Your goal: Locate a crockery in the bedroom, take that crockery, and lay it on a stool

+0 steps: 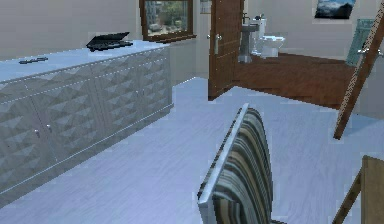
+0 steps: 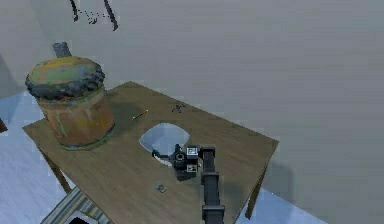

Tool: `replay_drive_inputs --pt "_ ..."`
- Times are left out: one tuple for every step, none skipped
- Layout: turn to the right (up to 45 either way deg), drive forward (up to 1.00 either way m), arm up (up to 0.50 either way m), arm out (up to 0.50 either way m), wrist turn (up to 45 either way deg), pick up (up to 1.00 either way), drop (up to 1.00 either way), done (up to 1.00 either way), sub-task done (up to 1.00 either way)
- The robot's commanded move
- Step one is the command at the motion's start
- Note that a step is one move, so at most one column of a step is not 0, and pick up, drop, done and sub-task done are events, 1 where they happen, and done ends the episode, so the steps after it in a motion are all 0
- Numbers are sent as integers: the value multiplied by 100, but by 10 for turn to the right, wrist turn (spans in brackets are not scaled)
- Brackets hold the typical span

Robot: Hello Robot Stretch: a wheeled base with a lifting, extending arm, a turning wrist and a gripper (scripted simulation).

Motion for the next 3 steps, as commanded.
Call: replay_drive_inputs --pt "0 0 10 0 0 0 0 0 0" --pt "0 0 20 0 0 0 0 0 0" --pt "0 0 0 0 -450 0 0 0 0"
